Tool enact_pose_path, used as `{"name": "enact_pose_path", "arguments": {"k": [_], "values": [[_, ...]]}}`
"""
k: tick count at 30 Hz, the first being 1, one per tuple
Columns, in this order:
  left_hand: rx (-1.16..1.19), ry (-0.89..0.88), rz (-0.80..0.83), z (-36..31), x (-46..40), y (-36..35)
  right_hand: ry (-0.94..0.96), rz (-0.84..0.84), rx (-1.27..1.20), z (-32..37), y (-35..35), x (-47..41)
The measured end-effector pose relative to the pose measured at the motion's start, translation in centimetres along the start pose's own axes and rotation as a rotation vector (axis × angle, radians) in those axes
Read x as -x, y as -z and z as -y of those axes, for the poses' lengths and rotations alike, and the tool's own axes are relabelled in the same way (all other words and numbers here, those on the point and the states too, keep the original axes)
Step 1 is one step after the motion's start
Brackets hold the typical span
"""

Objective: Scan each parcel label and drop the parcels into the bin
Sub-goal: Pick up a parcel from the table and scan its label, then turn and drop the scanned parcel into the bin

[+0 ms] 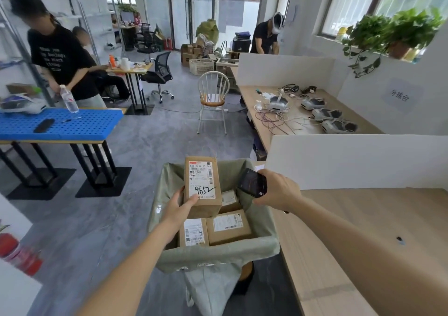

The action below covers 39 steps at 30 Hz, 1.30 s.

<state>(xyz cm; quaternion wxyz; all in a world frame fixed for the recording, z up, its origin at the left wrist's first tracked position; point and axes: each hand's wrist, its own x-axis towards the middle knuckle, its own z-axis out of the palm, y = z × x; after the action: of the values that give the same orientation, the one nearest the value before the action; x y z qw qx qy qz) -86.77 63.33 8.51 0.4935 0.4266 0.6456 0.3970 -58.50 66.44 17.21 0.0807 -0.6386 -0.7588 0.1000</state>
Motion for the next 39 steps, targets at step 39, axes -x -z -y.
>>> {"name": "enact_pose_path", "arguments": {"k": [39], "values": [[-0.405,0.232,0.115,9.1,-26.8,-6.3,-0.121,0.305,-0.064,-9.1,-16.3,-23.9]]}}
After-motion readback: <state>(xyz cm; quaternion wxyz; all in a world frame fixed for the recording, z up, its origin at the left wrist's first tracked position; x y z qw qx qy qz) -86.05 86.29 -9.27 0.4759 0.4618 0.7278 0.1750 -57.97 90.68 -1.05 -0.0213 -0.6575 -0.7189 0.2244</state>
